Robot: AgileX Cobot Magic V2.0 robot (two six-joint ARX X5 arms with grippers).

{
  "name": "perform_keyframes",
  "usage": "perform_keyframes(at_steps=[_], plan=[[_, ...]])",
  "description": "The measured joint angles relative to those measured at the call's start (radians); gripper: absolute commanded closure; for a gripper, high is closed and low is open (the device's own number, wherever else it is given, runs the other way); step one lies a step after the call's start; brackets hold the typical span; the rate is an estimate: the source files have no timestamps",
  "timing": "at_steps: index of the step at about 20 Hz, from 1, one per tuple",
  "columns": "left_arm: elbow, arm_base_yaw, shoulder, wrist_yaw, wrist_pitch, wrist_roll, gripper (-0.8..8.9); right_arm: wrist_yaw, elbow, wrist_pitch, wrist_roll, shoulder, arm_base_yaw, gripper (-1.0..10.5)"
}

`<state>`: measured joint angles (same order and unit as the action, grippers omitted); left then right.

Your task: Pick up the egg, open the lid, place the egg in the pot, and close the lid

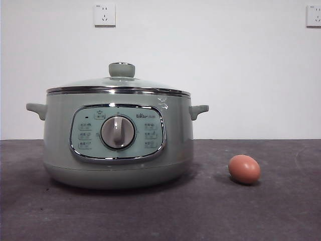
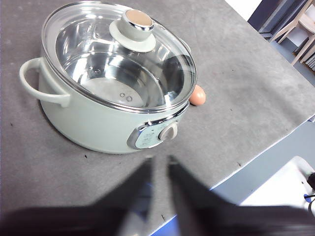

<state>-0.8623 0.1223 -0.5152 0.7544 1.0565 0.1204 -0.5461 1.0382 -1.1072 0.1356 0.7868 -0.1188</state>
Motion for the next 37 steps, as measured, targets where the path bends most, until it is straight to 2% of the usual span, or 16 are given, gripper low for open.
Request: perform_keyframes(at_steps=[1,7,11,13,16,25,27,34,36,37], plan=[[0.000,0.000,-0.005,0.000,-0.002,0.000,2.19,0.000,0.000,0.000,-0.001,0.002,0.000,3.6],[0.000,0.000,-0.021,0.000,-0.006,0.000,2.16,-0.001,0.000,0.013,-0.009,0.040,-0.004,3.5],[0.000,0.000,-0.020,0.000,-0.010,0.003,2.16,0.006,0.000,0.076,-0.013,0.108,-0.047,3.5],[0.000,0.000,-0.021,0.000,-0.010,0.003,2.16,0.063,0.000,0.117,-0.013,0.171,-0.086,3.5],[0.000,0.000,-0.021,0.000,-0.010,0.003,2.16,0.196,0.000,0.192,-0.020,0.291,-0.149,3.5],[0.000,0.000,-0.021,0.000,-0.010,0.003,2.16,0.421,0.000,0.422,-0.046,0.689,-0.282,3.6],[0.000,0.000,-0.021,0.000,-0.010,0.003,2.16,0.447,0.000,0.469,-0.050,0.756,-0.291,4.2],[0.000,0.000,-0.021,0.000,-0.010,0.003,2.16,0.471,0.000,0.559,-0.069,0.886,-0.294,4.3],[0.000,0.000,-0.022,0.000,-0.010,0.003,2.16,0.471,0.000,0.561,-0.073,0.911,-0.294,5.6],[0.000,0.000,-0.023,0.000,-0.010,0.003,2.16,0.471,0.000,0.562,-0.072,0.920,-0.293,5.8]])
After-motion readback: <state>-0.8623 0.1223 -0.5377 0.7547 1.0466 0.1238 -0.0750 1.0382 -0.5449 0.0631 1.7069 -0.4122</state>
